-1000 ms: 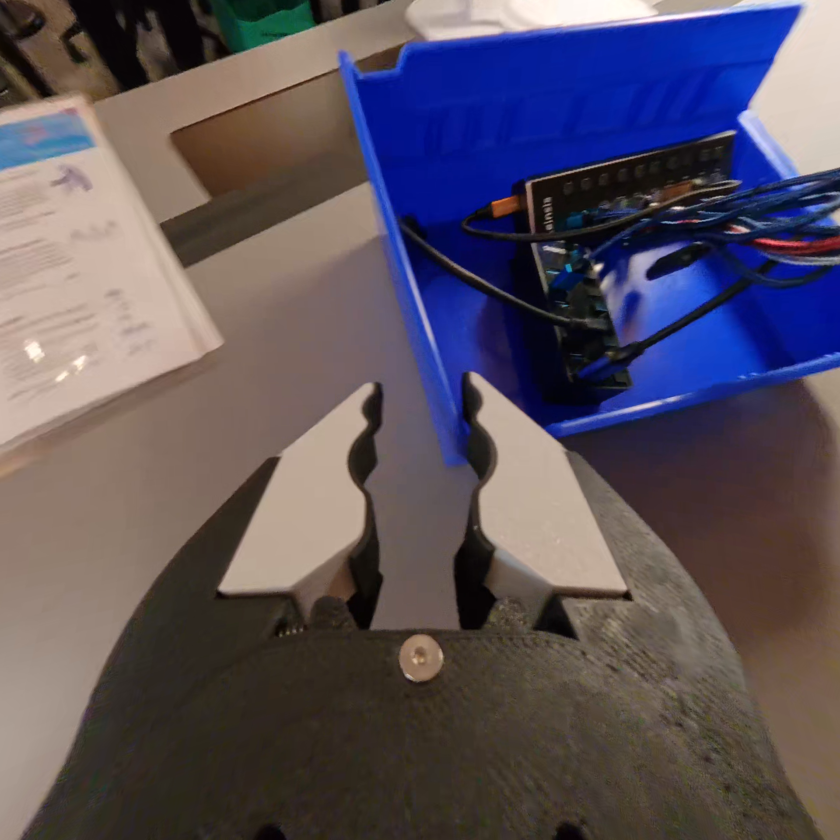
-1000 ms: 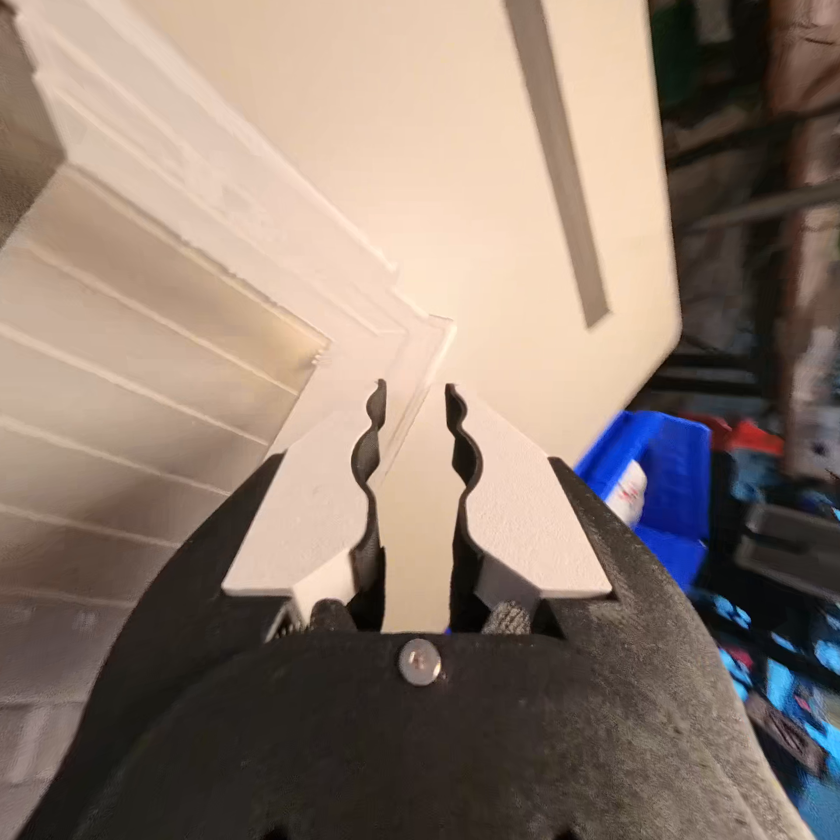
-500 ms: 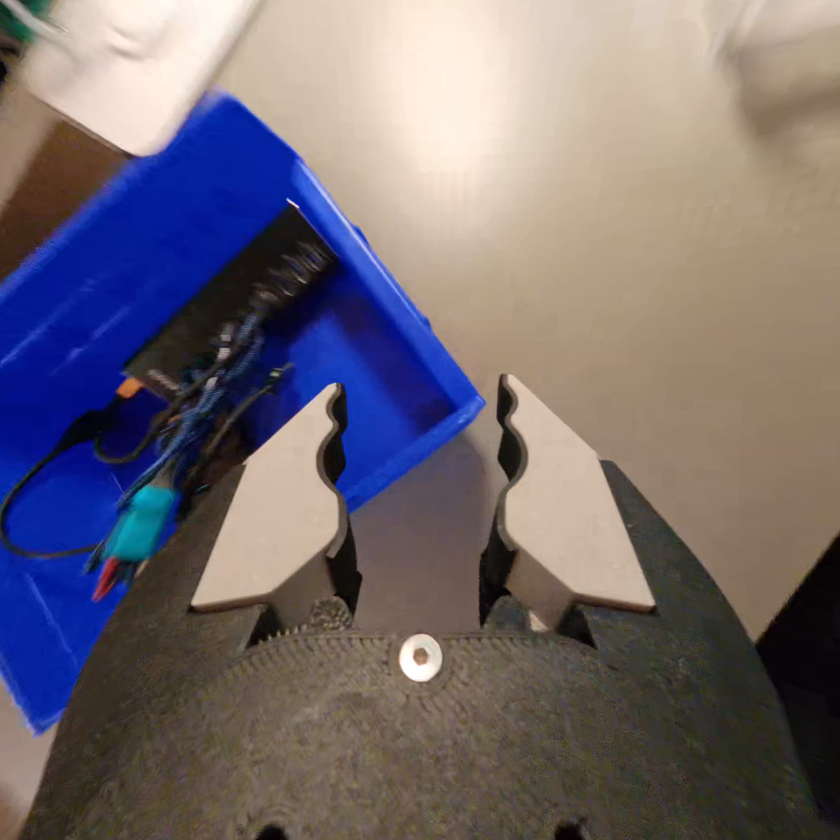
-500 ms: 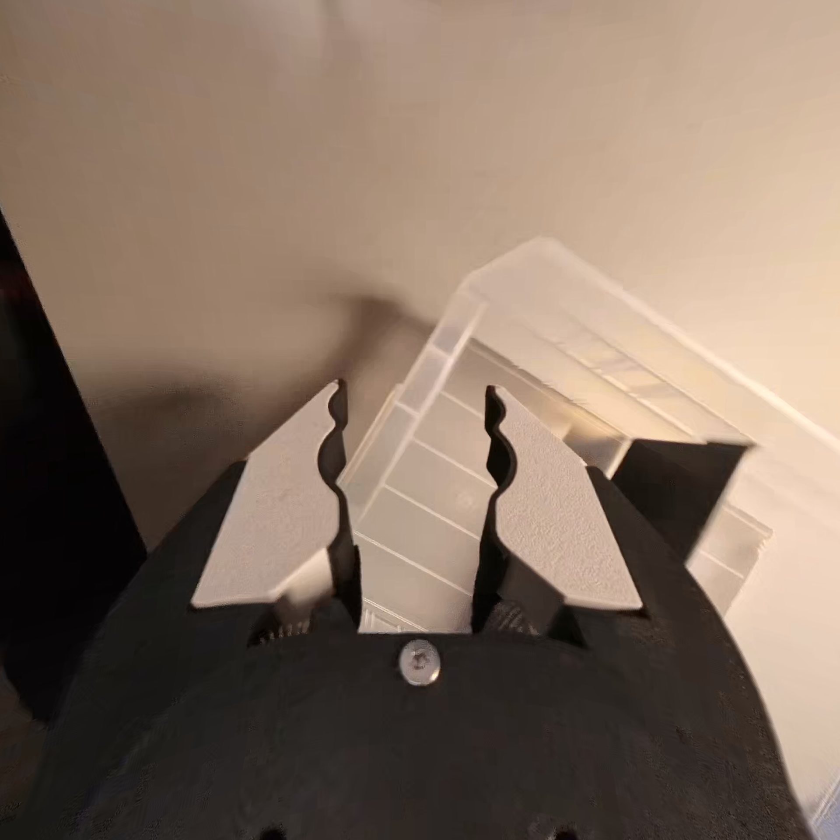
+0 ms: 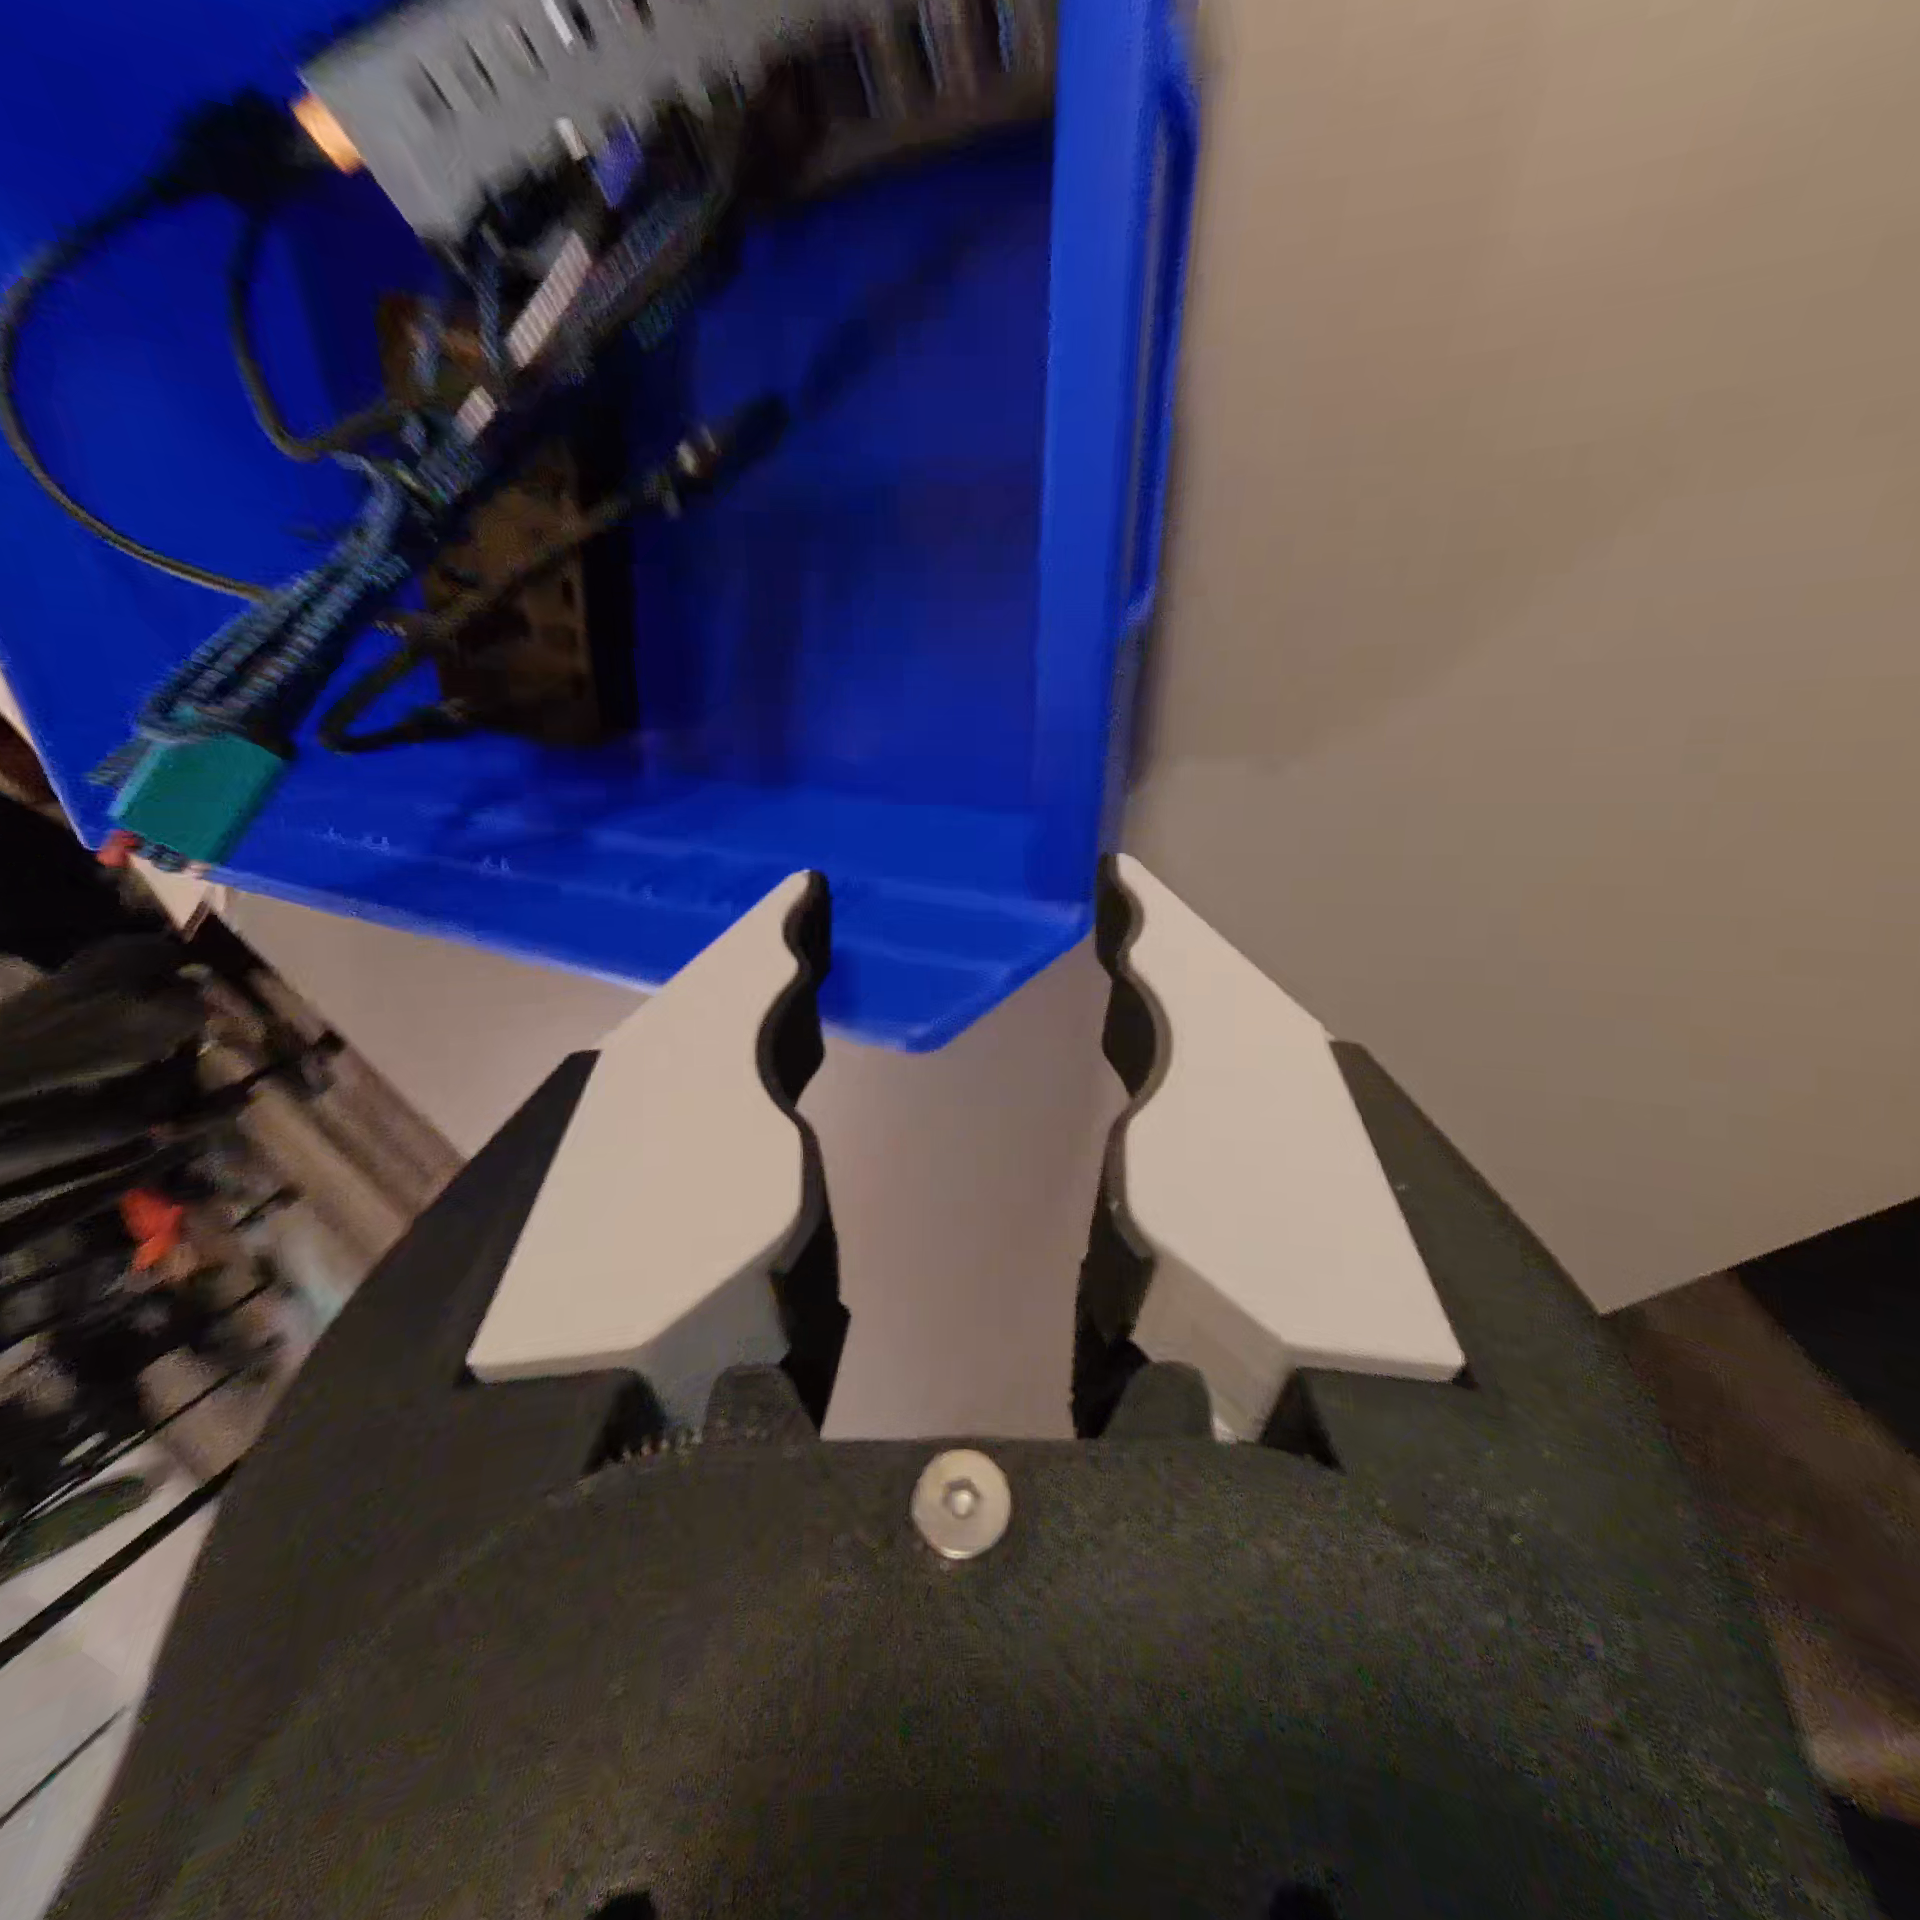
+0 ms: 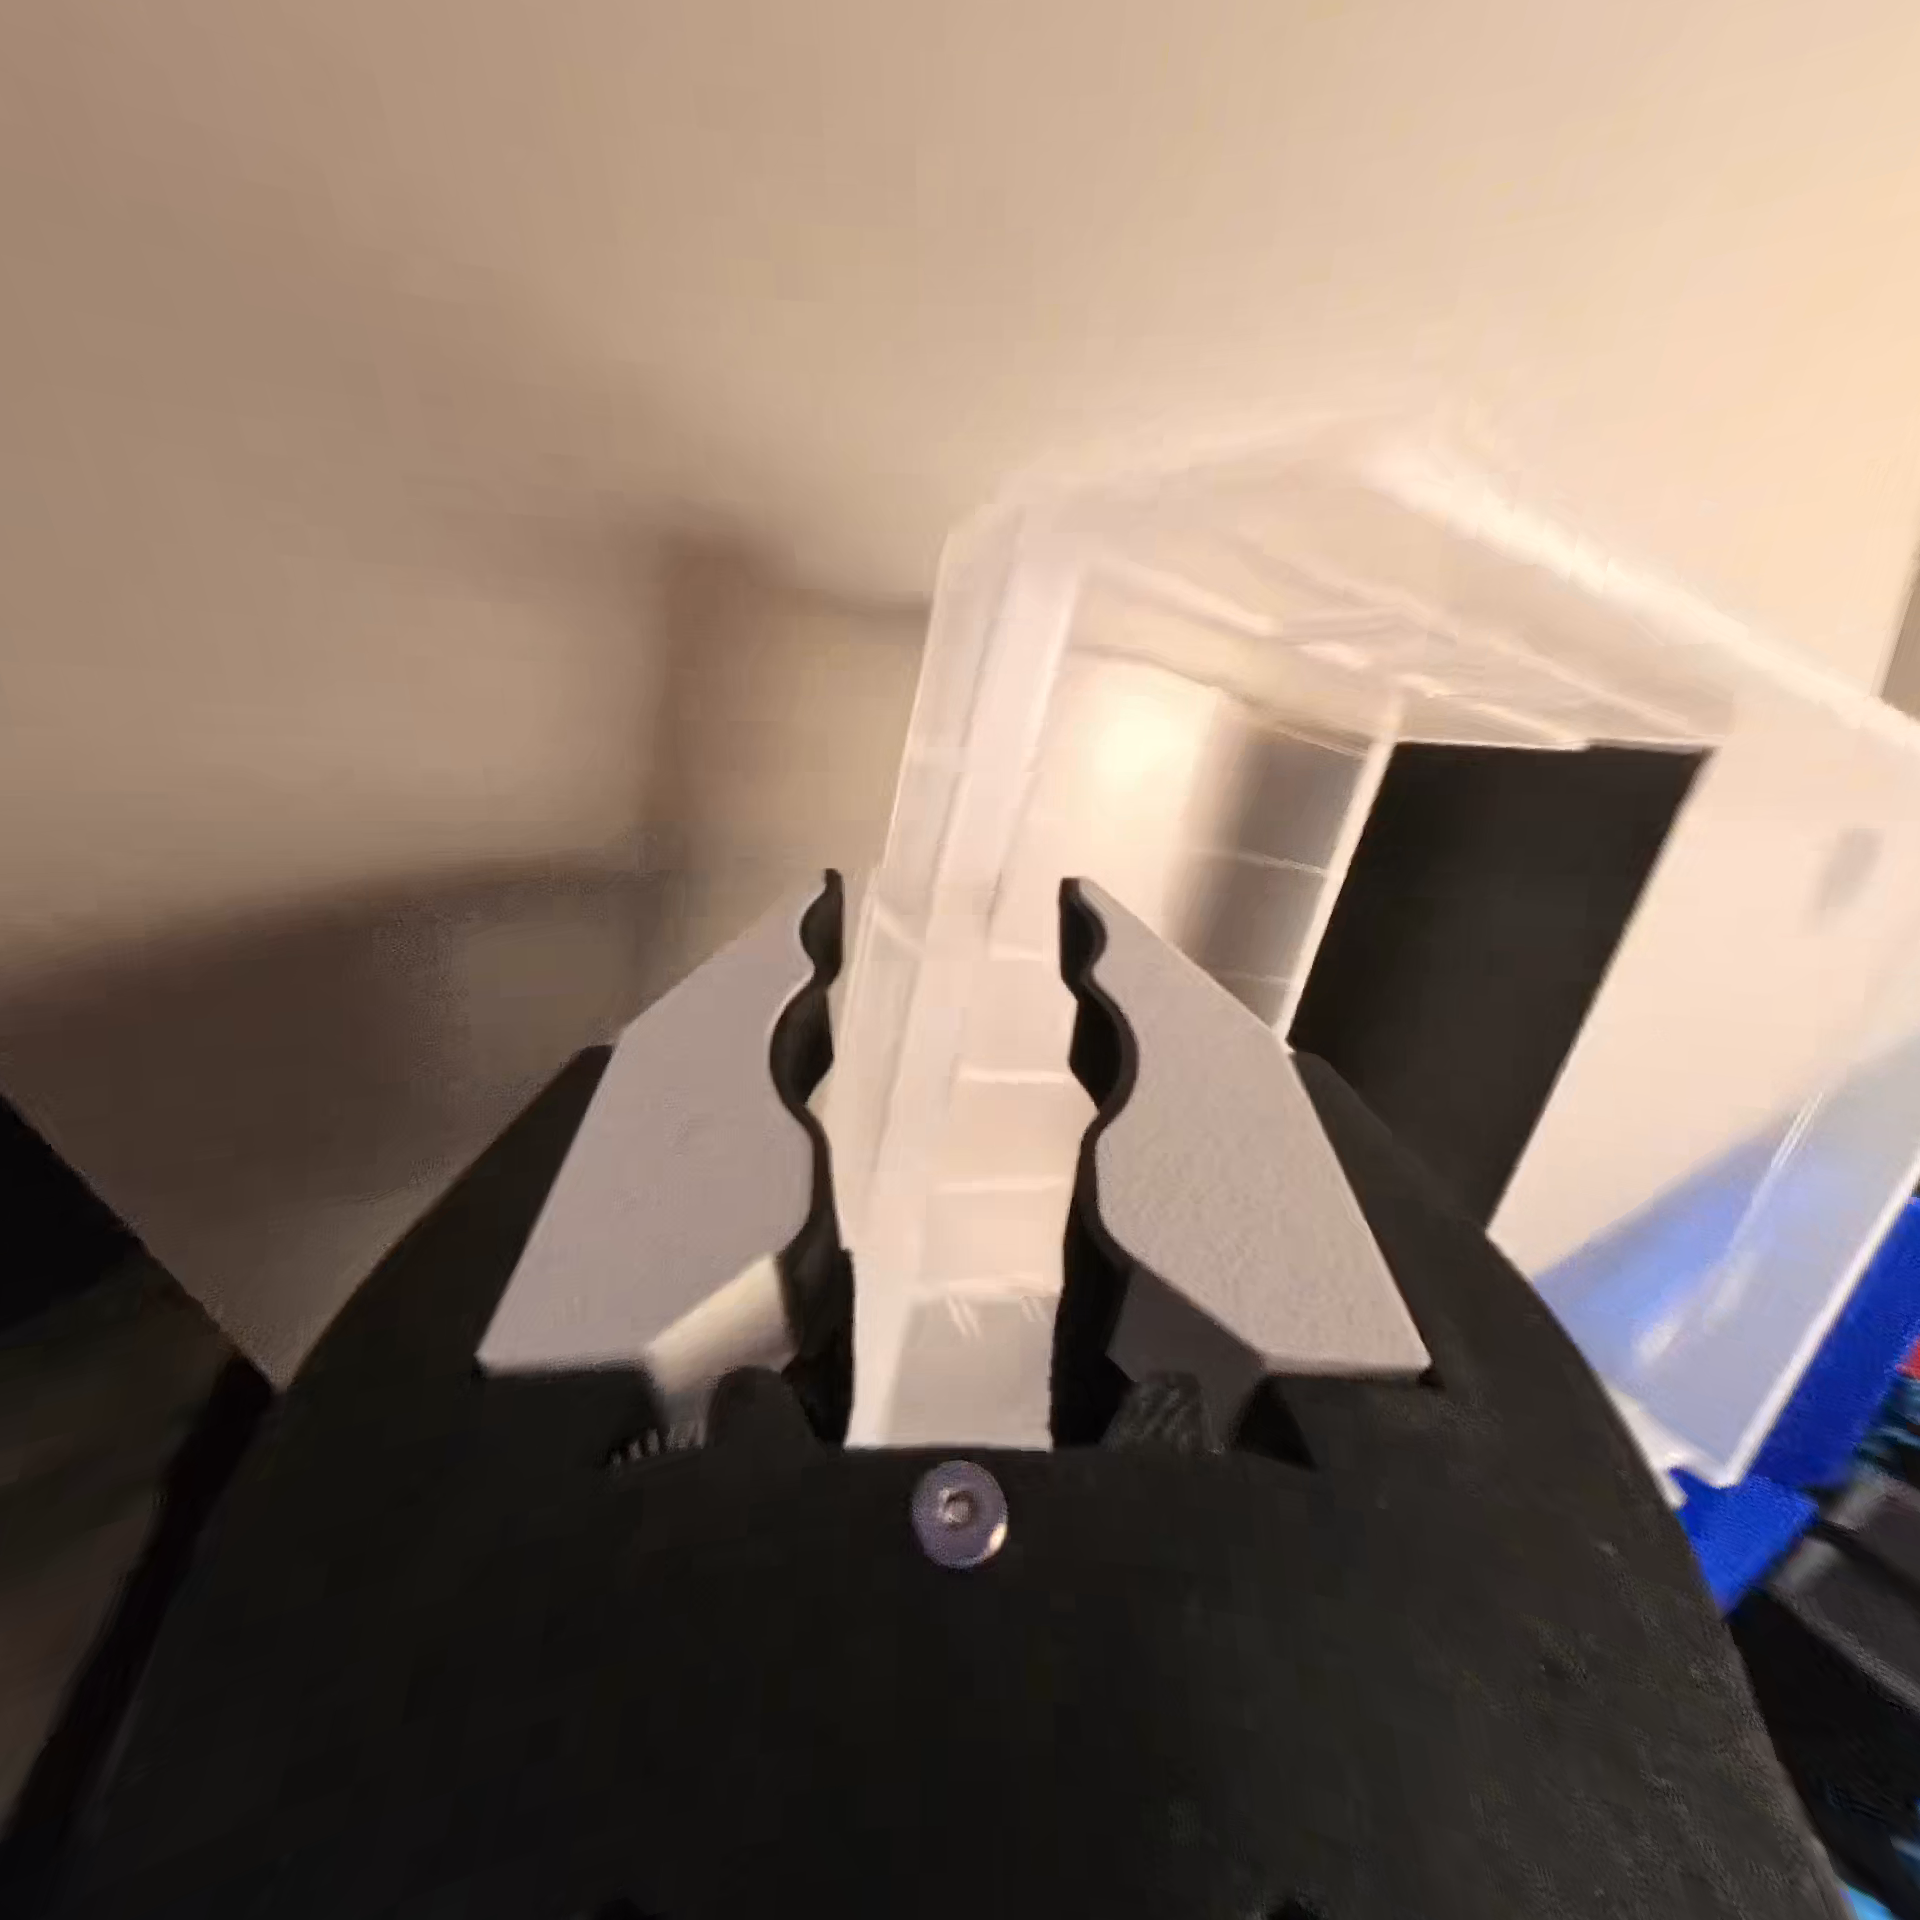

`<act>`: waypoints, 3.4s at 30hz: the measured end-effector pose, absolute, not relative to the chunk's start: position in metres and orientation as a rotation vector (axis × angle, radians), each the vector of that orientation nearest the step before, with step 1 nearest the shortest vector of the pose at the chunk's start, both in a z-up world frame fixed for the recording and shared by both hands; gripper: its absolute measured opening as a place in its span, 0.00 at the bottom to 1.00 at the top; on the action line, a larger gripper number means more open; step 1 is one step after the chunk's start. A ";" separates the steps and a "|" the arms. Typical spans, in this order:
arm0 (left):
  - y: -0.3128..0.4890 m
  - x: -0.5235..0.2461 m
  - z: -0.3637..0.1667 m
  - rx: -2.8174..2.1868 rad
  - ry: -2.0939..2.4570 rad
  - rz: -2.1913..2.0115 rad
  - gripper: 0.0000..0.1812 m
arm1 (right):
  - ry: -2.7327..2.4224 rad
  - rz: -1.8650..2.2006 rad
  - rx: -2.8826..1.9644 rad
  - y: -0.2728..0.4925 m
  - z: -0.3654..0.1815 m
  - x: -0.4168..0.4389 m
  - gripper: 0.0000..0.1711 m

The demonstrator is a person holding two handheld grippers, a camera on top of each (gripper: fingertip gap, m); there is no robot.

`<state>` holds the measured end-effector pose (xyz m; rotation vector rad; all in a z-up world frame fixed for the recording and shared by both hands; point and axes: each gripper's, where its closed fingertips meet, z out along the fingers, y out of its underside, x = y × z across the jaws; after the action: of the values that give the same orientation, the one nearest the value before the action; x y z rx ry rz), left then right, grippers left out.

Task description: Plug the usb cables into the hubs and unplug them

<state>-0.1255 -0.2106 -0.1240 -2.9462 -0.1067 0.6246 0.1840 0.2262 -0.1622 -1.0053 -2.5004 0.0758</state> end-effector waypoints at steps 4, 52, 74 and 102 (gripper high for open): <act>-0.129 -0.106 -0.080 -2.369 -0.272 0.483 0.36 | -2.114 0.502 -1.233 0.205 -0.134 0.160 0.39; -0.255 -0.146 -0.137 -1.967 -0.845 0.912 0.04 | -1.145 0.338 -1.511 0.333 -0.131 0.184 0.02; -0.308 -0.207 -0.138 -1.930 -0.943 0.834 0.03 | -1.168 0.356 -1.497 0.351 -0.131 0.193 0.02; -0.309 -0.204 -0.139 -1.891 -0.920 0.795 0.03 | -1.152 0.344 -1.512 0.349 -0.131 0.192 0.02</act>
<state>-0.2045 -0.3087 -0.1394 -1.8909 -0.9205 0.7947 0.1925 0.3488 -0.1313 -1.5123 -1.1519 0.3440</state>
